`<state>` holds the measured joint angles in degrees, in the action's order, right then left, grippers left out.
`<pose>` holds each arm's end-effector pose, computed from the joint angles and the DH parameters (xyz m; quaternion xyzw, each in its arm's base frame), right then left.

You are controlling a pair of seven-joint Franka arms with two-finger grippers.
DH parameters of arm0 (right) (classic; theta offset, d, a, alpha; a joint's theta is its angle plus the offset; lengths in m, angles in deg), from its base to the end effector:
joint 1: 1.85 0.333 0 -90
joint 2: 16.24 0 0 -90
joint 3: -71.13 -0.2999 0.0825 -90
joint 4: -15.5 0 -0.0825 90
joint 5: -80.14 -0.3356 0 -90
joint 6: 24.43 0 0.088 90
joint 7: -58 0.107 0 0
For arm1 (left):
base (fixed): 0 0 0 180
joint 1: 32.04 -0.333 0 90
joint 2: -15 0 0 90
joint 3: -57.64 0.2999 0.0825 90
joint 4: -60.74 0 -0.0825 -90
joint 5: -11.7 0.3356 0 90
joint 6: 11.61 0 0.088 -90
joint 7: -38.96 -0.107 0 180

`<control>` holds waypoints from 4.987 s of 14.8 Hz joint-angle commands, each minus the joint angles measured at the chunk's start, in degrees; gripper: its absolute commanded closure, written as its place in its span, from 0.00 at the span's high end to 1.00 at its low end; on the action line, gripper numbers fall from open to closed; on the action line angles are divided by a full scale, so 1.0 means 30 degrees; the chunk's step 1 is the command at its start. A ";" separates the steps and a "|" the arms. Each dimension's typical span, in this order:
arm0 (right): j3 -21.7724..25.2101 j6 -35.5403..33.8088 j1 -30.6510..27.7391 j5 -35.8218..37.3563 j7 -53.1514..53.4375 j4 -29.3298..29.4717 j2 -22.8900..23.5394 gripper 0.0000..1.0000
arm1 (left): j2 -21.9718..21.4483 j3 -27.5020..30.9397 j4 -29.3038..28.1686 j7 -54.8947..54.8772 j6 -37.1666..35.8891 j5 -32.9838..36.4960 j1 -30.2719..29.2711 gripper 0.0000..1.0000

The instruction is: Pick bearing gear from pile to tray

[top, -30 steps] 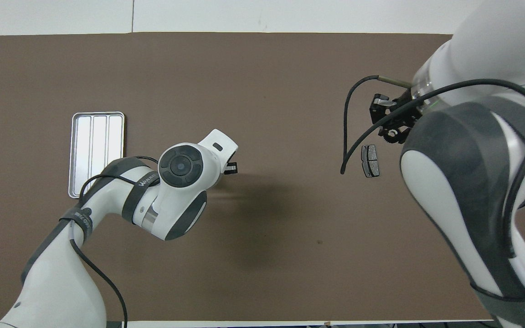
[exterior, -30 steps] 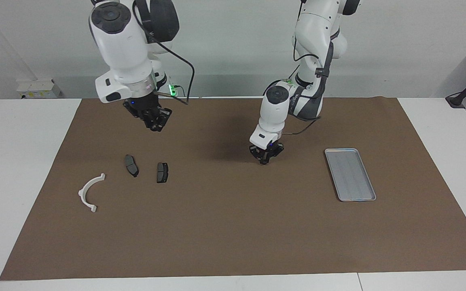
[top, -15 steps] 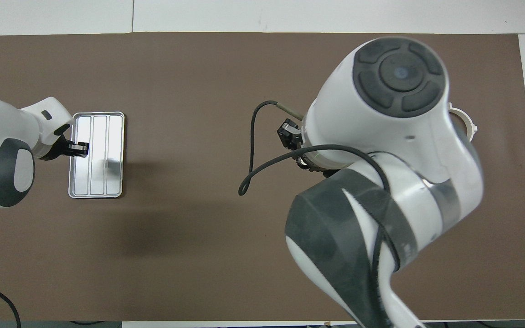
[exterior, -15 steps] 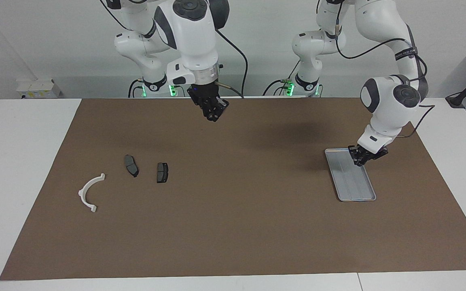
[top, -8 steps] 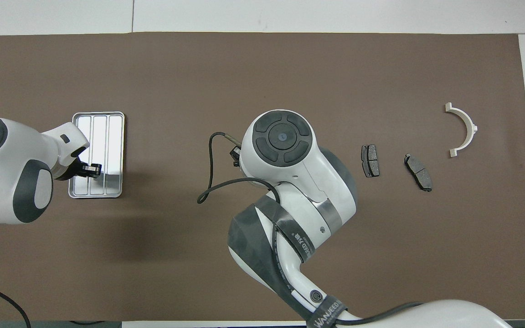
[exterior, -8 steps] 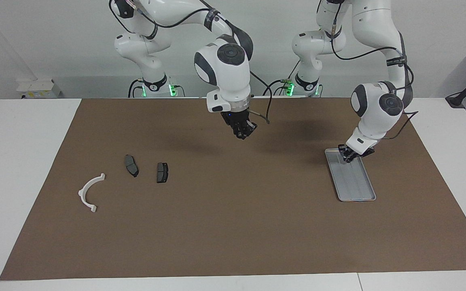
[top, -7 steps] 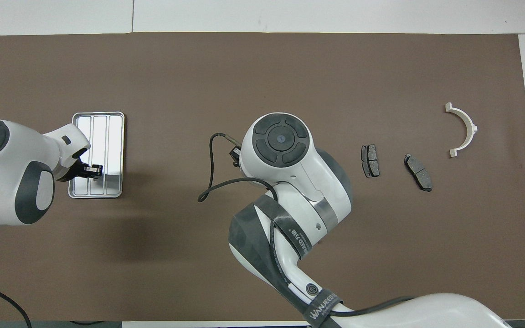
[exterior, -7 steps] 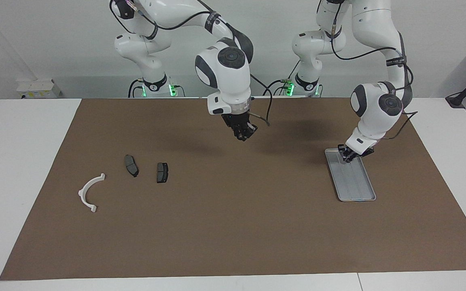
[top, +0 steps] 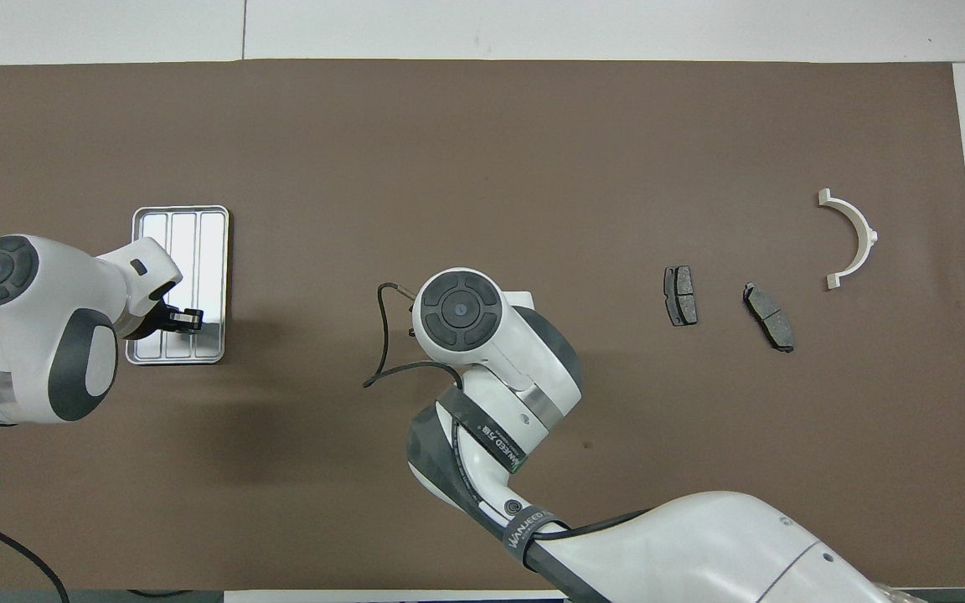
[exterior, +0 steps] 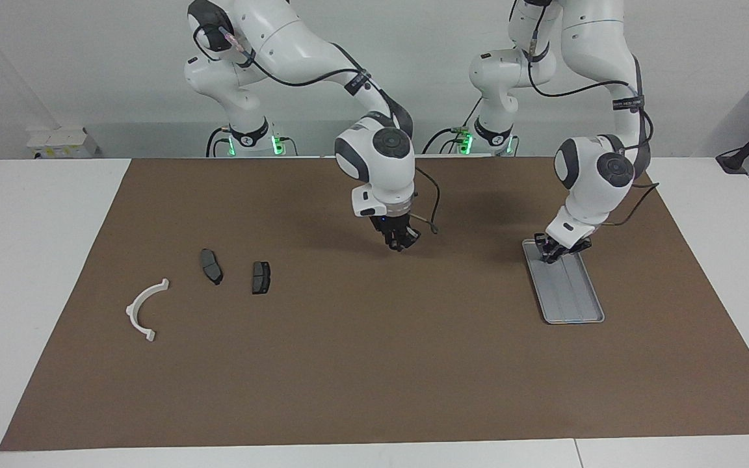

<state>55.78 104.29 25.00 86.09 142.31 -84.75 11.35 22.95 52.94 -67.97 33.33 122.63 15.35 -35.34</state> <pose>0.4706 0.4000 0.3232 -0.9386 0.3439 0.0102 0.0245 0.4968 -0.0109 0.3208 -0.9961 0.0836 0.0214 0.0159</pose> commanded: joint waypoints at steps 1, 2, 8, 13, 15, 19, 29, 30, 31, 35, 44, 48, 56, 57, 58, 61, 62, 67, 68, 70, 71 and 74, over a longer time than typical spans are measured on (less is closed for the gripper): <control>0.0018 0.0949 0.0218 0.0654 0.0489 0.0018 0.0762 0.00 | -0.0422 0.0015 -0.0604 -0.0058 0.0576 -0.0891 0.0165 0.00; 0.0047 0.1476 0.0250 0.0654 0.0489 -0.0011 0.1056 0.00 | -0.0422 0.0015 -0.0604 -0.0116 0.0663 -0.1185 0.0252 0.00; 0.0193 0.0517 0.0163 0.0683 0.0869 0.0251 0.1030 0.99 | -0.0393 0.0044 -0.0487 -0.0815 0.0606 -0.1188 0.0429 0.91; 0.0077 -0.1914 -0.2848 0.0450 -0.0675 0.1776 -0.0897 1.00 | -0.0277 0.0074 0.1937 -0.1092 -0.1557 -0.1188 0.0602 1.00; 0.0047 -0.2791 -0.4225 0.0419 -0.3827 0.1805 -0.1924 1.00 | 0.0220 0.0103 0.2966 0.2007 -0.1651 -0.1188 0.1887 1.00; 0.0018 -0.4142 -0.7709 -0.0046 -1.4692 0.1805 -0.3245 1.00 | 0.0661 0.0132 0.4461 0.8188 -0.1971 -0.0867 0.5488 1.00; 0.0136 -0.6136 -1.1995 -0.1221 -2.3681 0.1776 -0.4449 1.00 | 0.0603 0.0074 0.3472 1.6110 -0.1568 -0.0661 1.1852 1.00; 0.0164 -0.6194 -1.1996 -0.1221 -2.3652 0.1747 -0.4507 1.00 | 0.0661 0.0045 0.3149 1.6374 -0.0924 -0.0690 1.2057 1.00; 0.0165 -0.6282 -1.2025 -0.1221 -2.3623 0.1747 -0.4508 1.00 | 0.0894 0.0044 0.2943 1.6609 -0.0280 -0.0690 1.2379 1.00; 0.0165 -0.6517 -1.2727 -0.1221 -2.3798 0.1718 -0.4653 1.00 | 0.1892 0.0015 0.2999 1.6729 0.1220 -0.0720 1.2558 1.00; 0.5346 -0.8592 -0.8952 -0.2564 -2.7138 0.1543 -0.7519 1.00 | 0.2653 0.0044 0.2941 1.6787 0.2420 -0.0719 1.2704 1.00; 0.5409 -1.0525 -0.8891 -0.2657 -2.7080 0.1512 -0.9747 1.00 | 0.2800 0.0074 0.2941 1.6670 0.2422 -0.0690 1.2704 0.99; 0.3193 -1.4690 -1.1018 -0.2365 -2.7050 0.2067 -1.0924 1.00 | 0.2859 0.0074 0.2941 1.6728 0.2364 -0.0690 1.2763 0.24; 0.1877 -1.4720 -1.2276 -0.2306 -2.7050 0.2243 -1.0895 1.00 | 0.2859 0.0074 0.2941 1.6758 0.2363 -0.0690 1.2763 0.03; 0.1400 -1.4720 -1.2695 -0.2189 -2.7050 0.2274 -1.0865 1.00 | 0.2859 0.0074 0.2941 1.6787 0.2334 -0.0690 1.2763 0.00; 0.1366 -1.4429 -1.2612 -0.1840 -2.7021 0.2274 -1.0690 1.00 | 0.2917 0.0132 0.3232 1.6758 0.2130 -0.0691 1.2588 0.00; 0.1279 -1.4282 -1.2495 -0.1402 -2.7021 0.2303 -1.0631 1.00 | 0.2946 0.0132 0.3640 1.6613 0.1955 -0.0661 1.2442 0.00; 0.1453 -1.4515 -1.2027 -0.1016 -2.7050 0.2274 -1.0543 1.00 | 0.1837 0.0337 0.6217 1.2316 -0.2957 -0.0427 0.9255 0.00; 0.1570 -1.4544 -1.1938 -0.1016 -2.7050 0.2303 -1.0543 1.00 | 0.1456 0.0337 0.6541 1.0884 -0.3839 -0.0427 0.8261 0.00; 0.1571 -1.4602 -1.1908 -0.1016 -2.7050 0.2303 -1.0543 1.00 | 0.0752 0.0366 0.6603 0.7925 -0.4578 -0.0427 0.6181 0.00; 0.1571 -1.4603 -1.1879 -0.1016 -2.7050 0.2274 -1.0543 1.00 | 0.0517 0.0338 0.6632 0.6489 -0.4667 -0.0427 0.5069 0.00; 0.1629 -1.4808 -1.1559 -0.1075 -2.7050 0.2303 -1.0572 1.00 | 0.0573 0.0367 0.7101 0.2387 -0.4903 -0.0427 0.2517 0.00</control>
<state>60.21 60.87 -10.97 82.17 62.24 -78.36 -20.63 24.61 54.82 -47.44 46.75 109.36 13.34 -23.98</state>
